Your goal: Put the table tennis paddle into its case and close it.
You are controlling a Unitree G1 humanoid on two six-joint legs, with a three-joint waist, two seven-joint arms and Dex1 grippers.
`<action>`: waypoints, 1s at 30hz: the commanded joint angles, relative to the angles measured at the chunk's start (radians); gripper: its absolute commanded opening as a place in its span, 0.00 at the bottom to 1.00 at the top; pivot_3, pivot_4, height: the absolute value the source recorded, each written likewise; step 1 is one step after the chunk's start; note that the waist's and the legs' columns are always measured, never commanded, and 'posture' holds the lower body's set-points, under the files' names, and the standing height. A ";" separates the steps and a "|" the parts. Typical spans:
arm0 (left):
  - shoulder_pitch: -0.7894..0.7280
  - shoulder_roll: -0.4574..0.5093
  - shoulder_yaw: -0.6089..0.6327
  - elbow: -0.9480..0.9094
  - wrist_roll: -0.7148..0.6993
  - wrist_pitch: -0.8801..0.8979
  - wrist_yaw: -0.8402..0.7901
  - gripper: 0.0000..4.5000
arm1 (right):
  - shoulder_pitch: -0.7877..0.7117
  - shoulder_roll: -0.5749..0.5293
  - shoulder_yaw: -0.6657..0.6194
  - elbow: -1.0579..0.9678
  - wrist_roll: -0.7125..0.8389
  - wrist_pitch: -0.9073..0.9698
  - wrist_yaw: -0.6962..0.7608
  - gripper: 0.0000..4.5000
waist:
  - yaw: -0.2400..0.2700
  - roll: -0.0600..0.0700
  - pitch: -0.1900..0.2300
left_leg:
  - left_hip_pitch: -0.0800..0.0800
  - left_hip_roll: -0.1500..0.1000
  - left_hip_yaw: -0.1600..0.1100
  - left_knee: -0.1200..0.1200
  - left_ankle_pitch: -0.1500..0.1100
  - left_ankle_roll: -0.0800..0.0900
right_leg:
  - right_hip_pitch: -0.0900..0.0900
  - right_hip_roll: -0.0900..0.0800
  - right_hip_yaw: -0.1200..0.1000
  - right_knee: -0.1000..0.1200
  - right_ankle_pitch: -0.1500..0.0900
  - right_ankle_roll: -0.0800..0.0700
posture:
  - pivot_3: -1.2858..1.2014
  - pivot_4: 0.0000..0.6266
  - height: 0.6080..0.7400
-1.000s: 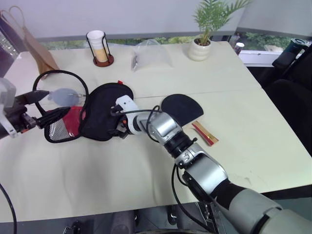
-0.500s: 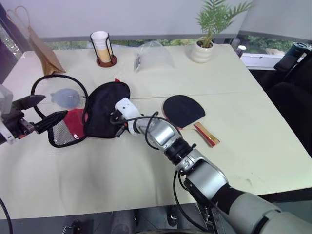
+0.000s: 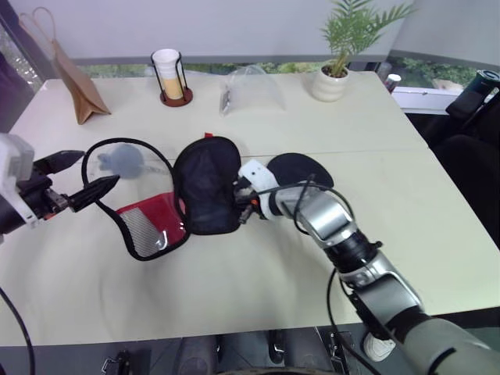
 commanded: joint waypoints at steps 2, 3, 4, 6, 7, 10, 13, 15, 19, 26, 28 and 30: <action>-0.037 -0.003 -0.023 0.002 0.001 -0.030 -0.001 1.00 | 0.028 -0.100 0.024 -0.050 0.027 -0.074 0.122 0.01 | 0.000 0.000 0.000 | 0.000 0.000 0.000 0.000 0.000 0.000 | 0.000 0.000 0.000 0.000 0.000 0.000 | 0.52 0.24 1.00; -0.041 -0.003 -0.030 0.004 0.002 -0.032 -0.002 1.00 | 0.031 -0.120 0.026 -0.056 0.031 -0.090 0.146 0.01 | 0.001 0.000 0.000 | 0.000 0.000 0.001 0.000 0.000 0.000 | 0.000 0.000 0.000 0.000 0.000 0.000 | 0.52 0.24 1.00; -0.045 -0.003 -0.034 0.005 0.001 -0.033 -0.002 1.00 | 0.032 -0.135 0.026 -0.060 0.035 -0.107 0.166 0.01 | 0.001 0.000 0.000 | 0.000 0.000 0.001 0.000 0.000 0.000 | 0.000 0.000 0.000 0.000 0.000 0.000 | 0.52 0.24 1.00; -0.052 -0.004 -0.043 0.006 0.000 -0.034 -0.002 1.00 | 0.032 -0.176 0.033 -0.055 0.028 -0.157 0.206 0.01 | 0.001 0.000 0.000 | 0.000 0.000 0.001 0.000 0.000 0.000 | 0.000 0.000 0.000 0.000 0.000 0.000 | 0.52 0.24 1.00; -0.055 -0.005 -0.045 0.006 0.000 -0.034 -0.003 1.00 | 0.032 -0.190 0.035 -0.050 0.024 -0.180 0.219 0.01 | 0.001 0.000 0.000 | 0.000 0.000 0.001 0.000 0.000 0.000 | 0.000 0.000 0.000 0.000 0.000 0.000 | 0.52 0.24 1.00; -0.055 -0.004 -0.045 -0.001 -0.007 -0.029 -0.006 1.00 | 0.028 -0.227 0.033 -0.036 0.026 -0.237 0.271 0.01 | 0.001 0.000 0.000 | 0.000 0.000 0.001 0.000 0.000 0.000 | 0.000 0.000 0.000 0.000 0.000 0.000 | 0.52 0.24 1.00; -0.051 -0.002 -0.043 -0.010 -0.015 -0.023 -0.010 1.00 | 0.025 -0.254 0.031 -0.019 0.023 -0.283 0.312 0.01 | 0.001 0.000 0.000 | 0.000 0.000 0.001 0.000 0.000 0.000 | 0.000 0.000 0.000 0.000 0.000 0.000 | 0.52 0.24 1.00; -0.048 0.000 -0.042 -0.016 -0.020 -0.018 -0.014 1.00 | 0.022 -0.272 0.030 0.001 0.012 -0.314 0.331 0.01 | 0.001 0.000 0.000 | 0.000 0.000 0.001 0.000 0.000 0.000 | 0.000 0.000 0.000 0.000 0.000 0.000 | 0.52 0.24 1.00; -0.041 -0.001 -0.035 -0.027 -0.027 -0.012 -0.013 1.00 | 0.020 -0.302 0.008 0.034 0.011 -0.344 0.363 0.01 | 0.003 0.000 0.000 | 0.000 0.000 0.001 0.000 0.000 0.000 | 0.000 0.000 0.000 0.000 0.000 0.000 | 0.52 0.24 1.00; -0.036 0.000 -0.034 -0.033 -0.033 -0.011 -0.010 1.00 | 0.031 -0.365 -0.010 0.048 0.011 -0.392 0.419 0.01 | 0.004 0.000 0.000 | 0.000 0.000 0.001 0.000 0.000 0.000 | 0.000 0.000 0.000 0.000 0.000 0.000 | 0.52 0.24 1.00; -0.038 0.004 -0.038 -0.031 -0.036 -0.010 -0.015 1.00 | 0.029 -0.376 -0.014 0.059 0.009 -0.405 0.428 0.01 | 0.003 0.000 0.000 | 0.000 0.000 0.001 0.000 0.000 0.000 | 0.000 0.000 0.000 0.000 0.000 0.000 | 0.52 0.24 1.00; -0.040 0.005 -0.044 -0.029 -0.035 -0.011 -0.020 1.00 | 0.026 -0.373 -0.017 0.072 0.008 -0.405 0.424 0.01 | 0.003 0.000 0.000 | 0.000 0.000 0.001 0.000 0.000 0.000 | 0.000 0.000 0.000 0.000 0.000 0.000 | 0.52 0.24 1.00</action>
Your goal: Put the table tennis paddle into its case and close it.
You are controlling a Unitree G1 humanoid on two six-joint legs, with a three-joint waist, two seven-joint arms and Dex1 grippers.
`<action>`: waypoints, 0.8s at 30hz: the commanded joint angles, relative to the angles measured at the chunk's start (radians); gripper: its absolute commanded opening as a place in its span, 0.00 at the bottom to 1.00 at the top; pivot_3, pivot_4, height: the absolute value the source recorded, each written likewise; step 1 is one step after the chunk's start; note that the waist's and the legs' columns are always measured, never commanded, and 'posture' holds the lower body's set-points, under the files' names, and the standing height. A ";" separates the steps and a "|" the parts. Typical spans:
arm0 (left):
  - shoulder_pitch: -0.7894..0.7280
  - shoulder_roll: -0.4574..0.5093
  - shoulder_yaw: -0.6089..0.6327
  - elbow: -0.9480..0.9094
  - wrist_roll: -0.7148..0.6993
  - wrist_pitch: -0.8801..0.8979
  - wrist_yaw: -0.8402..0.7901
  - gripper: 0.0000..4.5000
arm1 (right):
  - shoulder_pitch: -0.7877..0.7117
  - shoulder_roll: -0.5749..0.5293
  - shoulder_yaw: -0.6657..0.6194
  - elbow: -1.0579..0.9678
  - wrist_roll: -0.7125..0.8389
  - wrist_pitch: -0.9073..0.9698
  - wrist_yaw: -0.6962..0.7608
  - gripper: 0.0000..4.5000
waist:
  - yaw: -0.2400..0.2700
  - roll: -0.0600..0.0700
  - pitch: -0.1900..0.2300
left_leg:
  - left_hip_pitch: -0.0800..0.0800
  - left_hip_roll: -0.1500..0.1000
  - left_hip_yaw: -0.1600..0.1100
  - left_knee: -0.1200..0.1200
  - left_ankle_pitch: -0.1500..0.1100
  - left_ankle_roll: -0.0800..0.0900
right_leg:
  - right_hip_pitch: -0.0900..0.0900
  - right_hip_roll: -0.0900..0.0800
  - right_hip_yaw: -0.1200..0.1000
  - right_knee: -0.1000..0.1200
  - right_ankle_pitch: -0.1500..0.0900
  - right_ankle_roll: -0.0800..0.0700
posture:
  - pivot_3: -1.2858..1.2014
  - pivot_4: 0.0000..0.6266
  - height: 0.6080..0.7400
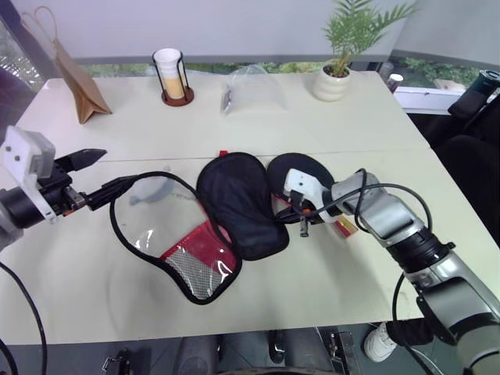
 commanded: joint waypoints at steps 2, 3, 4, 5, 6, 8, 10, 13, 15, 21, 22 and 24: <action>-0.007 0.013 0.011 -0.024 -0.012 -0.003 -0.008 1.00 | -0.005 0.001 -0.039 0.012 -0.005 0.002 -0.001 0.01 | 0.000 0.000 0.000 | 0.000 0.000 0.000 0.000 0.000 0.000 | 0.000 0.000 0.000 0.000 0.000 0.000 | 0.52 0.24 1.00; -0.009 0.013 0.007 -0.023 -0.010 -0.004 -0.008 1.00 | -0.006 0.009 -0.044 0.012 0.000 0.012 -0.007 0.01 | 0.000 0.000 0.000 | 0.000 0.000 0.000 0.000 0.000 0.000 | 0.000 0.000 0.000 0.000 0.000 0.000 | 0.52 0.24 1.00; -0.010 0.012 0.006 -0.023 -0.009 -0.004 -0.009 1.00 | -0.005 0.015 -0.047 0.010 0.002 0.020 -0.011 0.01 | 0.000 0.000 0.000 | 0.000 0.000 0.000 0.000 0.000 0.000 | 0.000 0.000 0.000 0.000 0.000 0.000 | 0.52 0.24 1.00; -0.010 0.012 0.003 -0.022 -0.008 -0.005 -0.010 1.00 | -0.006 0.024 -0.054 0.007 0.009 0.038 -0.015 0.01 | 0.000 0.000 0.000 | 0.000 0.000 0.000 0.000 0.000 0.000 | 0.000 0.000 0.000 0.000 0.000 0.000 | 0.52 0.24 1.00; -0.012 0.012 -0.001 -0.020 -0.007 -0.006 -0.010 1.00 | -0.007 0.031 -0.057 0.005 0.014 0.056 -0.020 0.01 | 0.000 0.000 0.000 | 0.000 0.000 0.000 0.000 0.000 0.000 | 0.000 0.000 0.000 0.000 0.000 0.000 | 0.52 0.24 1.00; -0.012 0.012 -0.005 -0.020 -0.005 -0.008 -0.012 1.00 | -0.003 0.040 -0.063 0.001 0.010 0.068 -0.033 0.07 | 0.000 0.000 0.000 | 0.000 0.000 0.000 0.000 0.000 0.000 | 0.000 0.000 0.000 0.000 0.000 0.000 | 0.52 0.24 1.00; -0.013 0.013 -0.009 -0.018 -0.004 -0.010 -0.013 1.00 | -0.001 0.043 -0.072 -0.004 0.009 0.074 -0.041 0.20 | -0.001 0.000 0.000 | 0.000 0.000 0.000 0.000 0.000 0.000 | 0.000 0.000 0.000 0.000 0.000 0.000 | 0.52 0.24 1.00; -0.013 0.011 -0.011 -0.020 -0.004 -0.010 -0.012 1.00 | -0.008 0.041 -0.100 -0.023 0.024 0.096 -0.052 0.53 | 0.000 0.000 0.000 | 0.000 0.000 0.000 0.000 0.000 0.000 | 0.000 0.000 0.000 0.000 0.000 0.000 | 0.52 0.24 1.00; -0.012 0.008 -0.014 -0.025 -0.004 -0.010 -0.010 1.00 | -0.024 0.032 -0.130 -0.040 0.036 0.114 -0.059 0.75 | 0.000 0.000 0.000 | 0.000 0.000 0.000 0.000 0.000 0.000 | 0.000 0.000 0.000 0.000 0.000 0.000 | 0.52 0.24 1.00; -0.023 -0.004 -0.033 -0.027 -0.008 -0.015 -0.006 1.00 | -0.074 -0.048 -0.251 -0.112 0.069 0.231 -0.090 0.98 | 0.003 0.001 0.001 | 0.000 0.000 0.001 0.000 0.000 0.000 | -0.001 0.000 0.000 0.000 0.000 0.000 | 0.52 0.24 1.00; -0.027 -0.006 -0.040 -0.025 -0.007 -0.017 -0.006 1.00 | -0.068 -0.068 -0.262 -0.129 0.068 0.252 -0.096 0.98 | 0.004 0.001 0.001 | 0.000 0.000 0.001 0.000 0.000 0.000 | -0.001 0.000 0.000 0.000 0.000 0.000 | 0.52 0.24 1.00; -0.041 -0.012 -0.057 -0.015 -0.003 -0.023 -0.007 1.00 | -0.050 -0.104 -0.278 -0.159 0.062 0.308 -0.122 0.98 | 0.006 0.001 0.001 | 0.000 0.000 0.000 0.000 0.000 0.000 | 0.000 0.000 0.000 0.000 0.000 0.000 | 0.52 0.24 1.00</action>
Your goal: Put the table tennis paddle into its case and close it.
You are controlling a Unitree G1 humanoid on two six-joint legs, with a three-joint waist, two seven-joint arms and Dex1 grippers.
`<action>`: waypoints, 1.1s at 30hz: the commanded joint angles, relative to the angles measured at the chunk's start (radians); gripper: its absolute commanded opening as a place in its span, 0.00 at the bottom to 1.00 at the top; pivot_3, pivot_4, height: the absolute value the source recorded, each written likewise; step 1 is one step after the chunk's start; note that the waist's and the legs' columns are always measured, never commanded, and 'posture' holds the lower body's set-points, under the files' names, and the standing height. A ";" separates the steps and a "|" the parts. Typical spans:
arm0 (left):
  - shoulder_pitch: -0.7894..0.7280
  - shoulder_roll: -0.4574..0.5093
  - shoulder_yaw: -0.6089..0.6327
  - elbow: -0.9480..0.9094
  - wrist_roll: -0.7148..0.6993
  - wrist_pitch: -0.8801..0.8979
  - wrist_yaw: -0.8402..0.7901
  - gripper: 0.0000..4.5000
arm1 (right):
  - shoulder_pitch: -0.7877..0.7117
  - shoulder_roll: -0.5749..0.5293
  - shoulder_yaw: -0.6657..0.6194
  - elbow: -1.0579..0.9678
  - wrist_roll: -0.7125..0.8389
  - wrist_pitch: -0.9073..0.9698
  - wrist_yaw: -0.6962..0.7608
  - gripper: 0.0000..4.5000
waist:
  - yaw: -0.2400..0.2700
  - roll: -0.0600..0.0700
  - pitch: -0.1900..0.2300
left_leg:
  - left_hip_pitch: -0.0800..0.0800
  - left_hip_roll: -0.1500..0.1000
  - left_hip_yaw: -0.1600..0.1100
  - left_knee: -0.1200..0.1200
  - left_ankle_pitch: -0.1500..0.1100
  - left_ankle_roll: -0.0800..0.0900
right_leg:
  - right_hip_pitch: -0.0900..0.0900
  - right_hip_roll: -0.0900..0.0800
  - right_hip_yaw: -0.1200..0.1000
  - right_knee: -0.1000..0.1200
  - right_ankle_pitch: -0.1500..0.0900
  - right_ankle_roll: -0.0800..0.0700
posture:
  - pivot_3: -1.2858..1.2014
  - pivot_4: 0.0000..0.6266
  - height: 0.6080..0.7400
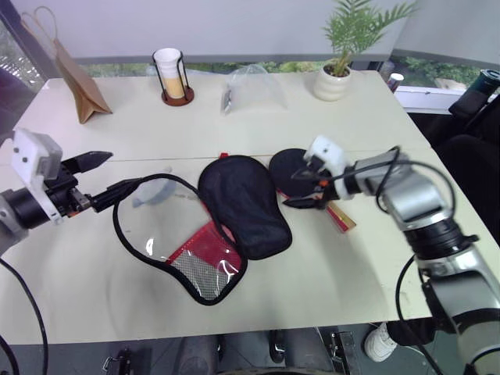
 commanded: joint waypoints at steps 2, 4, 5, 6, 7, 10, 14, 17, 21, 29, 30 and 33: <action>-0.037 -0.012 -0.031 -0.005 0.002 -0.029 -0.002 1.00 | 0.032 -0.076 -0.060 -0.085 -0.006 0.133 -0.067 0.98 | -0.003 0.000 0.000 | 0.000 0.000 0.000 0.000 0.000 0.000 | 0.000 0.000 0.000 0.000 0.000 0.000 | 0.52 0.24 1.00; -0.051 -0.019 -0.049 0.004 0.008 -0.036 -0.004 1.00 | 0.059 -0.100 -0.060 -0.097 -0.017 0.191 -0.104 0.98 | -0.003 0.000 0.000 | 0.000 0.000 0.000 0.000 0.000 0.000 | 0.000 0.000 0.000 0.000 0.000 0.000 | 0.52 0.24 1.00; -0.057 -0.022 -0.057 0.008 0.010 -0.038 -0.005 1.00 | 0.069 -0.105 -0.063 -0.101 -0.014 0.219 -0.116 0.98 | -0.004 0.000 0.000 | 0.000 0.000 0.000 0.000 0.000 0.000 | 0.000 0.000 0.000 0.000 0.000 0.000 | 0.52 0.24 1.00; -0.065 -0.024 -0.066 0.014 0.014 -0.042 -0.006 1.00 | 0.083 -0.106 -0.071 -0.108 -0.007 0.257 -0.132 0.98 | -0.005 0.000 0.000 | 0.000 0.000 0.001 0.000 0.000 0.000 | -0.001 0.000 0.001 0.000 0.000 0.000 | 0.52 0.24 1.00; -0.072 -0.026 -0.074 0.019 0.016 -0.045 -0.007 1.00 | 0.095 -0.104 -0.078 -0.114 -0.002 0.286 -0.149 0.98 | -0.006 0.000 0.000 | 0.000 0.000 0.001 0.000 0.000 0.000 | -0.001 0.000 0.001 0.000 0.000 0.000 | 0.52 0.24 1.00; -0.091 -0.029 -0.095 0.033 0.022 -0.054 -0.011 1.00 | 0.123 -0.075 -0.086 -0.112 -0.002 0.356 -0.218 0.98 | -0.007 0.000 0.000 | 0.000 0.000 0.002 0.000 0.000 0.000 | -0.001 0.000 0.002 0.001 0.000 0.000 | 0.52 0.24 1.00; -0.104 -0.028 -0.107 0.047 0.030 -0.060 -0.017 1.00 | 0.154 -0.031 -0.088 -0.102 0.006 0.400 -0.281 0.98 | -0.005 0.000 0.000 | 0.000 0.000 0.002 0.000 0.000 0.000 | -0.001 0.000 0.002 0.001 0.000 0.000 | 0.52 0.24 1.00; -0.105 -0.024 -0.107 0.049 0.030 -0.064 -0.019 1.00 | 0.186 -0.008 -0.077 -0.124 0.015 0.423 -0.313 0.98 | -0.004 0.000 0.000 | 0.000 0.000 0.002 0.000 0.000 0.000 | -0.001 0.000 0.002 0.000 0.000 0.000 | 0.52 0.24 1.00; -0.095 -0.027 -0.102 0.041 0.030 -0.069 -0.017 1.00 | 0.204 0.030 -0.081 -0.144 0.014 0.456 -0.372 0.86 | -0.007 -0.001 -0.001 | 0.000 0.000 0.002 0.000 0.000 0.000 | -0.001 0.000 0.002 0.000 0.000 0.000 | 0.52 0.24 1.00; -0.080 -0.042 -0.101 0.026 0.030 -0.070 -0.006 1.00 | 0.175 0.059 -0.149 -0.157 0.038 0.553 -0.454 0.19 | -0.003 -0.002 -0.001 | 0.001 0.001 0.002 0.001 0.000 0.000 | 0.000 0.001 0.002 0.000 0.000 0.000 | 0.52 0.24 1.00; -0.082 -0.043 -0.103 0.027 0.030 -0.070 -0.005 1.00 | 0.167 0.057 -0.156 -0.155 0.036 0.555 -0.465 0.19 | -0.003 -0.002 -0.001 | 0.001 0.001 0.001 0.001 0.000 0.000 | 0.000 0.001 0.002 0.000 0.000 0.000 | 0.52 0.24 1.00; -0.096 -0.046 -0.117 0.039 0.035 -0.074 -0.006 1.00 | 0.105 0.040 -0.179 -0.125 0.031 0.577 -0.492 0.19 | -0.003 -0.001 -0.001 | 0.000 0.000 0.001 0.001 0.000 0.000 | 0.000 0.001 0.002 0.000 0.000 0.000 | 0.52 0.24 1.00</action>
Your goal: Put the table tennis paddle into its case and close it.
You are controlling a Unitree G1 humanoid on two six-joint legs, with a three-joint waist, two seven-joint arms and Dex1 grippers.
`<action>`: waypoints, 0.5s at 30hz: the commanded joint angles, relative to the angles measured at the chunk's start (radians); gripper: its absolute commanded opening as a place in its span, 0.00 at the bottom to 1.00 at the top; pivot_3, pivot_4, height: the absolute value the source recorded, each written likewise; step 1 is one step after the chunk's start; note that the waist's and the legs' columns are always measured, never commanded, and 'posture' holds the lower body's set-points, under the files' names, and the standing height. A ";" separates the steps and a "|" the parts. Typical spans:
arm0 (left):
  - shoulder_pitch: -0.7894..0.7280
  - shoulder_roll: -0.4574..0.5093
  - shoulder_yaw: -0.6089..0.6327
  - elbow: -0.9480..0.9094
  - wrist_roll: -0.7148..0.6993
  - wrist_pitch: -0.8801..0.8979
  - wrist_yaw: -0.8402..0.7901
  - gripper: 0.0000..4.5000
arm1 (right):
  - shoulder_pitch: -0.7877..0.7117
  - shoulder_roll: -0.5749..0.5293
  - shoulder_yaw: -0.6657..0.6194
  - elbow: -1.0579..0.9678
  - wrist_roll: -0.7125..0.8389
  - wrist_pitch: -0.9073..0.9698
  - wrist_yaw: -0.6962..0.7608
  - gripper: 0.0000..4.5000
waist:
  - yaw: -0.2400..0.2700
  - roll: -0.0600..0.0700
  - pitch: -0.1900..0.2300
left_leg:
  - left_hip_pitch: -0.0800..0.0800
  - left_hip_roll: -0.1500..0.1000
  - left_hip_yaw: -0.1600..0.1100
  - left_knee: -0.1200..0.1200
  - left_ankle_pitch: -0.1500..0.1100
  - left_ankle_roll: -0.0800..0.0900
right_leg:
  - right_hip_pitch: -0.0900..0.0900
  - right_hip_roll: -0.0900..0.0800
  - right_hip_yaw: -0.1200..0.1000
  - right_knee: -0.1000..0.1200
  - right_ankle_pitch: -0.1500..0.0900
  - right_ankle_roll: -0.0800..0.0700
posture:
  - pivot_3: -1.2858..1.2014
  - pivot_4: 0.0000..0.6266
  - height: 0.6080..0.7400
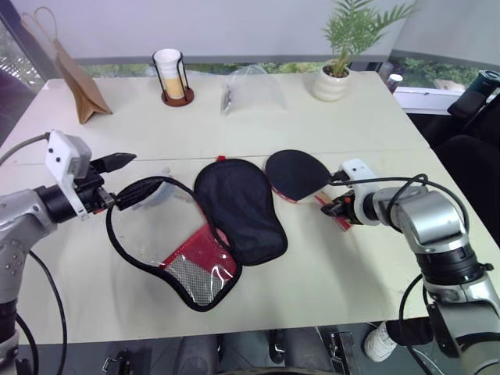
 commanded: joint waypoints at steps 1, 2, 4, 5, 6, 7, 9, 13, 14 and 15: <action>-0.026 0.001 0.004 -0.010 0.004 -0.026 -0.005 1.00 | -0.087 -0.026 -0.074 0.021 -0.006 0.034 -0.048 0.19 | 0.000 0.001 0.000 | 0.000 0.000 0.000 0.000 0.000 0.000 | 0.000 0.000 0.000 0.000 0.000 0.000 | 0.52 0.24 1.00; -0.035 0.001 -0.002 -0.003 0.006 -0.027 -0.008 1.00 | -0.117 -0.014 -0.099 0.023 0.001 0.072 -0.059 0.19 | 0.000 0.001 0.000 | 0.000 0.000 0.000 0.000 0.000 0.000 | -0.001 0.000 0.000 0.000 0.000 0.000 | 0.52 0.24 1.00; -0.051 0.000 -0.015 0.008 0.011 -0.030 -0.014 1.00 | -0.162 -0.003 -0.117 0.005 0.017 0.126 -0.071 0.19 | -0.001 0.001 0.001 | -0.001 0.000 0.000 0.000 0.000 0.000 | -0.002 0.000 0.000 0.000 0.000 0.000 | 0.52 0.24 1.00; -0.061 -0.002 -0.021 0.015 0.014 -0.032 -0.017 1.00 | -0.181 0.000 -0.117 -0.010 0.023 0.150 -0.077 0.19 | -0.001 0.001 0.001 | -0.002 0.000 0.000 0.000 0.000 0.000 | -0.002 0.000 0.000 0.001 0.000 0.000 | 0.52 0.24 1.00; -0.067 -0.003 -0.026 0.019 0.016 -0.033 -0.019 1.00 | -0.190 0.000 -0.113 -0.019 0.027 0.162 -0.081 0.19 | -0.001 0.001 0.001 | -0.002 0.000 0.000 -0.001 0.000 0.000 | -0.003 0.001 0.000 0.001 0.000 0.001 | 0.52 0.24 1.00; -0.080 -0.004 -0.036 0.031 0.022 -0.037 -0.024 1.00 | -0.211 0.011 -0.113 -0.039 0.041 0.200 -0.082 0.19 | -0.002 0.001 0.001 | -0.002 0.000 0.000 -0.001 0.000 0.000 | -0.003 0.001 0.000 0.001 0.000 0.001 | 0.52 0.24 1.00; -0.110 -0.007 -0.057 0.055 0.031 -0.048 -0.034 1.00 | -0.243 0.035 -0.115 -0.073 0.074 0.242 -0.092 0.19 | -0.005 0.001 0.001 | -0.002 0.000 0.000 -0.002 0.000 0.000 | -0.003 0.001 0.000 0.001 0.000 0.001 | 0.52 0.24 1.00; -0.155 -0.016 -0.091 0.092 0.047 -0.062 -0.051 1.00 | -0.263 0.055 -0.100 -0.123 0.184 0.250 -0.113 0.19 | -0.005 0.001 0.001 | -0.002 0.000 0.000 -0.002 0.000 0.000 | -0.003 0.002 0.000 0.001 0.001 0.002 | 0.52 0.24 1.00; -0.165 -0.020 -0.099 0.097 0.050 -0.064 -0.052 1.00 | -0.264 0.050 -0.094 -0.130 0.215 0.250 -0.119 0.19 | -0.004 0.001 0.001 | -0.002 0.000 0.000 -0.002 0.000 0.000 | -0.003 0.001 0.000 0.001 0.001 0.002 | 0.52 0.24 1.00; -0.171 -0.022 -0.104 0.102 0.053 -0.066 -0.055 1.00 | -0.265 0.045 -0.090 -0.135 0.251 0.250 -0.129 0.19 | -0.002 0.001 0.001 | -0.002 0.000 0.000 -0.002 0.000 0.000 | -0.003 0.001 0.000 0.001 0.001 0.001 | 0.52 0.24 1.00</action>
